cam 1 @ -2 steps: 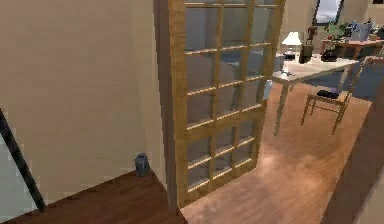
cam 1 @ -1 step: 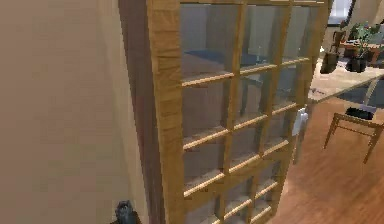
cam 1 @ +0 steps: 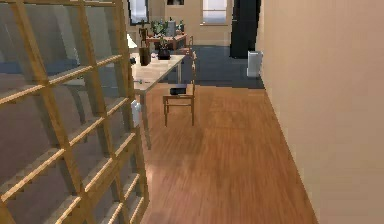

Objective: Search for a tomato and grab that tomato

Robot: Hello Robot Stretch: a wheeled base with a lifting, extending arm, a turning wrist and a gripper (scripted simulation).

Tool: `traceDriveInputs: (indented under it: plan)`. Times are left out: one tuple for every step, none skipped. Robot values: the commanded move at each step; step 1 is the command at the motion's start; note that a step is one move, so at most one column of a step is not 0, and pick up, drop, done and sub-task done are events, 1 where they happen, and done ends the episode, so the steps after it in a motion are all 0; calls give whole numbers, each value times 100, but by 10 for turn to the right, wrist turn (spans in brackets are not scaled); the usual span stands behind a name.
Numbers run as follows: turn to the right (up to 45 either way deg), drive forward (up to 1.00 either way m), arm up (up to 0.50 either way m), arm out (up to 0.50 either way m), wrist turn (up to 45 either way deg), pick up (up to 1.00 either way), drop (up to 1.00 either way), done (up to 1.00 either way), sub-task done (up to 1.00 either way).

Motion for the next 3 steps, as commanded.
traceDriveInputs:
  plan:
    - [60, 0, 0, 0, 0, 0, 0, 0, 0]
    - [0, 100, 0, 0, 0, 0, 0, 0, 0]
    - [30, 0, 0, 0, 0, 0, 0, 0, 0]
